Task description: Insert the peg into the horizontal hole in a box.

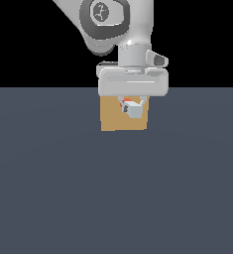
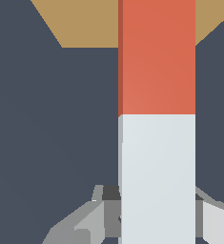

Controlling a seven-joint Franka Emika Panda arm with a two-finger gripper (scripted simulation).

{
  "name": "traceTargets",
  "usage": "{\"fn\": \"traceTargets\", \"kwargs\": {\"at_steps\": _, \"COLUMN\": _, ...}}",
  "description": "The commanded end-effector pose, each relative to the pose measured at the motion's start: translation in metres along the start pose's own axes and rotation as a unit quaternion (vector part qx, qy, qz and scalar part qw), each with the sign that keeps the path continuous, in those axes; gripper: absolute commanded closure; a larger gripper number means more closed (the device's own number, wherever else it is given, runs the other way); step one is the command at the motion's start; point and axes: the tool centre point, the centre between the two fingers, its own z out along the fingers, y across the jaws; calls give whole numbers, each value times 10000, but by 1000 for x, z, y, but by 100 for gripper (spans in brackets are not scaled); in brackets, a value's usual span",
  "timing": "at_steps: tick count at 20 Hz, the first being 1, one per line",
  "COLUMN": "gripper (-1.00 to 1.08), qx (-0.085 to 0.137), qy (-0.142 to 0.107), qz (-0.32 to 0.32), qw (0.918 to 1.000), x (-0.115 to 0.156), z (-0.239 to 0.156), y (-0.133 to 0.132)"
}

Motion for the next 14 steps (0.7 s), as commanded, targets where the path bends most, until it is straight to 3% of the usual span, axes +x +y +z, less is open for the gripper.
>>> {"fn": "traceTargets", "kwargs": {"at_steps": 1, "gripper": 108, "qx": -9, "qy": -2, "qz": 11, "qw": 10000, "x": 1, "z": -2, "y": 1}}
{"fn": "traceTargets", "kwargs": {"at_steps": 14, "gripper": 108, "qx": -7, "qy": 0, "qz": 8, "qw": 10000, "x": 2, "z": -1, "y": 2}}
